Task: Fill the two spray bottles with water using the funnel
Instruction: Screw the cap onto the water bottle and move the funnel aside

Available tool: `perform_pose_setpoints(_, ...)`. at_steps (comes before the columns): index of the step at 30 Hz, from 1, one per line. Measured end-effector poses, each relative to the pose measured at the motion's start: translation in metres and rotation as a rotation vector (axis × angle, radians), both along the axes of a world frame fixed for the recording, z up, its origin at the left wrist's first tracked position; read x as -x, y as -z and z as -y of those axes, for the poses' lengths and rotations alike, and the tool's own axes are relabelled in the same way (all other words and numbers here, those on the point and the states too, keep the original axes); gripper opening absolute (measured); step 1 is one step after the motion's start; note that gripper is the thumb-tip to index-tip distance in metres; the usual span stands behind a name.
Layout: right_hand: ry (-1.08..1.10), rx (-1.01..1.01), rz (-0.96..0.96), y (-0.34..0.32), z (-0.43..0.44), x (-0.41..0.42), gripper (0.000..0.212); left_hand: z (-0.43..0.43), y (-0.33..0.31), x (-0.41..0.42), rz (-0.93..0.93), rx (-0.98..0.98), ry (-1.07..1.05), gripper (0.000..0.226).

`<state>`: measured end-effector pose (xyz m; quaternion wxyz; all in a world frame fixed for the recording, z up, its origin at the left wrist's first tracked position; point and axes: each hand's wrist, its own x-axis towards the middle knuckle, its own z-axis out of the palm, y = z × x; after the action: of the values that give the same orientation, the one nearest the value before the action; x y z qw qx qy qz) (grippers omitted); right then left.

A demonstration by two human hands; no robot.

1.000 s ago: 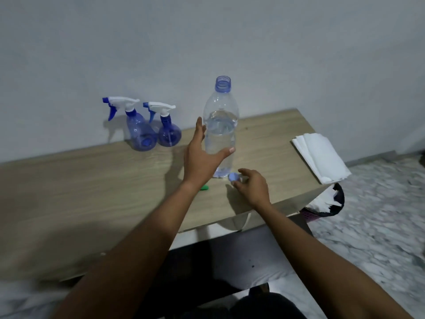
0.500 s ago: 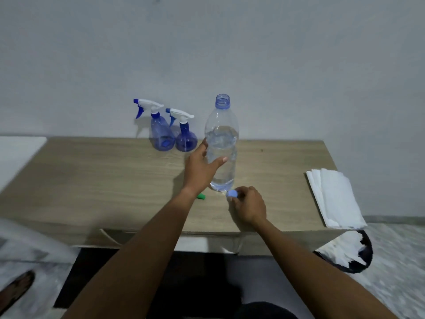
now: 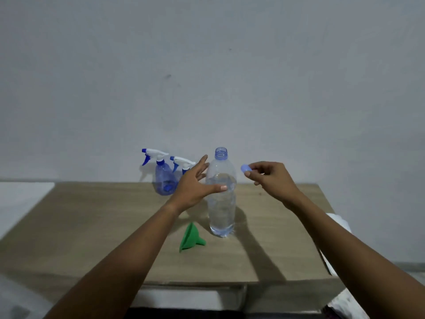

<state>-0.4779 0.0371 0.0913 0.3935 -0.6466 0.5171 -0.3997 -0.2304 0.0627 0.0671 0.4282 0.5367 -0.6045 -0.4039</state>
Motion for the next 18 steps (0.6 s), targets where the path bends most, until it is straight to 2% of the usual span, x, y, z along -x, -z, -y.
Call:
perform_pose_setpoints(3,-0.064,0.048,-0.032,-0.042,0.004,-0.005,0.020,0.012,-0.022,-0.006,0.040,0.031,0.065,0.115)
perform_pose_setpoints(7,-0.107,0.073,-0.079,-0.073,0.013,-0.013,0.021,0.018,-0.040,-0.006,0.043,0.050,0.156,0.071)
perform_pose_setpoints(9,-0.137,0.074,-0.117,-0.079,0.018,-0.017,0.017,0.021,-0.041,-0.004,0.042,0.047,0.182,0.060)
perform_pose_setpoints(12,-0.181,0.072,-0.187,-0.081,0.021,-0.024,0.016,0.025,-0.034,-0.005,-0.003,0.032,0.199,0.056)
perform_pose_setpoints(18,-0.240,0.067,-0.245,-0.078,0.027,-0.033,0.019,0.031,-0.013,-0.009,-0.114,-0.025,0.206,0.069)
